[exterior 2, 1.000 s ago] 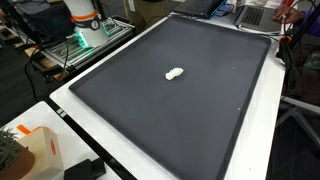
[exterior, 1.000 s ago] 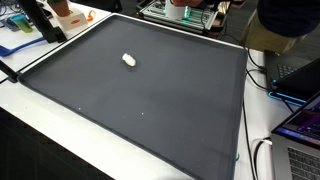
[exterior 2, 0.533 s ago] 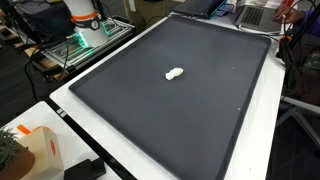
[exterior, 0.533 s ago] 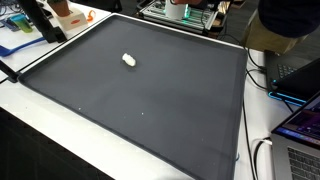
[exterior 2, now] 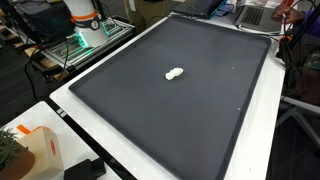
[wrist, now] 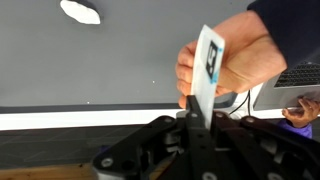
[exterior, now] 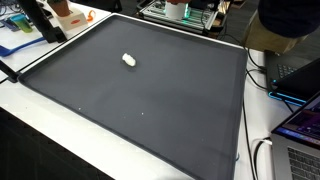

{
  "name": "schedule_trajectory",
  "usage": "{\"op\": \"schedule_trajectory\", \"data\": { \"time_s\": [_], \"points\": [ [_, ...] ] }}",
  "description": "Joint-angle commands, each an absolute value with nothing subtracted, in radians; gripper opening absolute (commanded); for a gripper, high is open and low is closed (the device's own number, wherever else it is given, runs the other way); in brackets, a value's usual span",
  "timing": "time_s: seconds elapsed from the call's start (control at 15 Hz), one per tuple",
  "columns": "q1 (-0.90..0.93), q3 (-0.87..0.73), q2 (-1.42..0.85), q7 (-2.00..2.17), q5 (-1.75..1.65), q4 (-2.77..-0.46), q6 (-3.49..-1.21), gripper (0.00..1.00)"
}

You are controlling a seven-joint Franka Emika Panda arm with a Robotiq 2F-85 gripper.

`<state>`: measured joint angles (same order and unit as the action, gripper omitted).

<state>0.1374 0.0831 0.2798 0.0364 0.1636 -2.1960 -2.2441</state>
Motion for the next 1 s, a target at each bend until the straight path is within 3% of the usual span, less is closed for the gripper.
{"op": "schedule_trajectory", "data": {
  "time_s": [0.0, 0.93],
  "points": [
    [0.122, 0.092, 0.276, 0.063, 0.152, -2.185, -2.213, 0.01],
    [0.125, 0.09, 0.281, 0.048, 0.16, -2.194, -2.235, 0.04]
  ]
}}
